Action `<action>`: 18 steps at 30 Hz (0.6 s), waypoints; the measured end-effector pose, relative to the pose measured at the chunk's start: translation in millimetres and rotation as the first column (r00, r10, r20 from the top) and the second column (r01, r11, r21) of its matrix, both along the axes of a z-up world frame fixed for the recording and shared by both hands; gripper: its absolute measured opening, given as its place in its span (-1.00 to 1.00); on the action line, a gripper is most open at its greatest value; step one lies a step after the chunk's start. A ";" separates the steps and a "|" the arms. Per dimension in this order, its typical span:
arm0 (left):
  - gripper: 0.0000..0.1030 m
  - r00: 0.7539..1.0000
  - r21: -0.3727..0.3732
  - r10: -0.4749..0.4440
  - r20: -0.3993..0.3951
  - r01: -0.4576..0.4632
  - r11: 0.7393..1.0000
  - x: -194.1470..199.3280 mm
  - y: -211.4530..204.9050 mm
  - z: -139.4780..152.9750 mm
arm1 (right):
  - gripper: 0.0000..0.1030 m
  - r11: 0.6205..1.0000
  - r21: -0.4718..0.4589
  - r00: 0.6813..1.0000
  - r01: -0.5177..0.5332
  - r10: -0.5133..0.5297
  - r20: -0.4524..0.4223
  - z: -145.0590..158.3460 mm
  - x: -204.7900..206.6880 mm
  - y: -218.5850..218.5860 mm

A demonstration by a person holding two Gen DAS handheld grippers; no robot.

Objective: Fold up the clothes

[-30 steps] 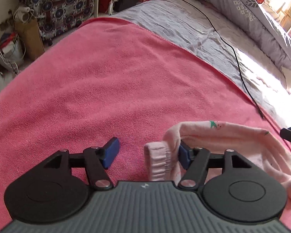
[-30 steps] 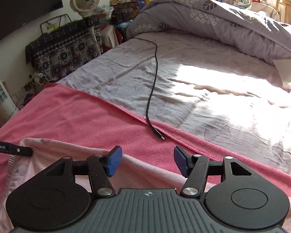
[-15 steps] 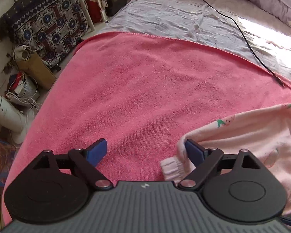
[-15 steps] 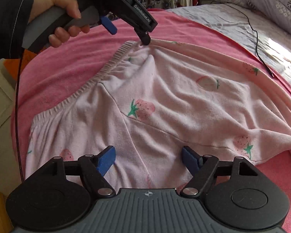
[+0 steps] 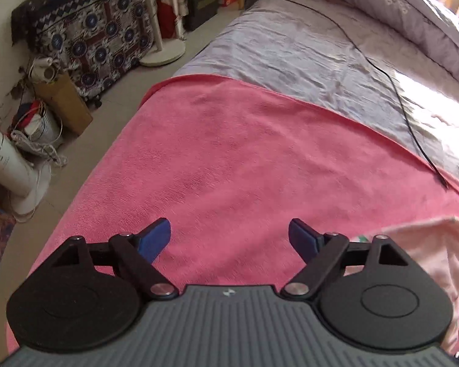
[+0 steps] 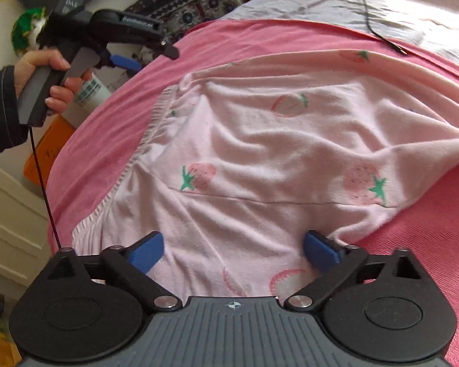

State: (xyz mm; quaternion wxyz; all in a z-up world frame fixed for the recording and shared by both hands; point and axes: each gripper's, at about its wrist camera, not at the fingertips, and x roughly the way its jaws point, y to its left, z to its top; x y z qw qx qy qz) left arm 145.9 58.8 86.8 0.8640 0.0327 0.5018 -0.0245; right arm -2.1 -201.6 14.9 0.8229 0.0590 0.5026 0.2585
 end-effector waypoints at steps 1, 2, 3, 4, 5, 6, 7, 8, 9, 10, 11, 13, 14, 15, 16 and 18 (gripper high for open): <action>0.67 0.999 0.007 -0.037 0.005 0.037 0.999 -19.4 -13.4 0.9 | 1.00 0.998 -0.059 0.999 -0.025 0.027 0.032 -0.4 -3.7 10.1; 0.67 0.997 0.002 -0.073 0.004 0.073 0.997 -37.2 -25.9 0.3 | 1.00 0.994 -0.098 0.997 -0.050 0.056 0.056 -0.7 -7.7 15.7; 0.67 0.994 -0.006 -0.110 0.002 0.110 0.994 -54.9 -38.2 -0.5 | 1.00 0.988 -0.137 0.993 -0.075 0.086 0.078 -1.0 -11.8 21.0; 0.67 0.990 -0.008 -0.143 0.001 0.143 0.990 -70.1 -51.3 -2.7 | 1.00 0.992 -0.106 0.995 -0.068 0.076 0.069 1.2 -11.9 13.2; 0.67 0.984 -0.004 -0.179 -0.002 0.179 0.984 -83.7 -66.6 -5.9 | 0.93 0.996 -0.070 0.996 -0.060 0.064 0.059 3.6 -11.9 4.7; 0.68 0.978 0.003 -0.207 -0.008 0.208 0.978 -92.0 -78.5 -9.2 | 0.74 0.998 -0.034 0.997 -0.051 0.052 0.047 6.0 -11.8 -3.8; 0.68 0.969 0.014 -0.245 -0.014 0.245 0.969 -98.5 -94.7 -13.5 | 0.67 0.999 0.051 1.000 -0.004 0.004 0.004 8.9 -8.1 -26.0; 0.68 0.962 0.025 -0.273 -0.012 0.273 0.962 -101.6 -110.4 -16.5 | 0.62 0.992 0.116 0.998 0.050 -0.045 -0.041 12.6 -3.8 -49.6; 0.68 0.954 0.036 -0.299 -0.009 0.299 0.954 -104.2 -125.9 -19.2 | 0.62 0.981 0.149 0.991 0.123 -0.115 -0.062 19.1 -3.1 -78.3; 0.67 0.948 0.037 -0.317 -0.005 0.317 0.948 -103.8 -139.7 -20.7 | 0.62 0.964 0.178 0.979 0.197 -0.184 -0.084 25.8 -2.6 -107.3; 0.67 0.942 0.031 -0.336 0.002 0.336 0.941 -101.8 -155.9 -21.7 | 0.62 0.941 0.206 0.962 0.269 -0.252 -0.108 32.5 -2.1 -136.3; 0.67 0.927 0.029 -0.374 0.032 0.373 0.927 -99.2 -188.2 -21.3 | 0.62 0.879 0.169 0.896 0.445 -0.436 -0.090 40.3 -12.3 -202.3; 0.67 0.915 0.032 -0.399 0.053 0.398 0.917 -97.6 -205.5 -20.4 | 0.62 0.836 0.151 0.849 0.528 -0.523 -0.077 44.1 -17.5 -235.3; 0.67 0.904 0.032 -0.422 0.066 0.420 0.907 -94.6 -220.5 -20.3 | 0.62 0.784 0.134 0.794 0.607 -0.604 -0.063 48.0 -22.8 -268.4; 0.67 0.893 0.032 -0.443 0.077 0.442 0.896 -91.4 -235.2 -20.4 | 0.62 0.712 0.105 0.718 0.695 -0.694 -0.051 45.5 -30.0 -304.1; 0.67 0.863 0.020 -0.497 0.094 0.497 0.867 -84.9 -267.4 -22.8 | 0.62 0.529 0.080 0.534 0.845 -0.844 -0.058 32.1 -43.4 -370.5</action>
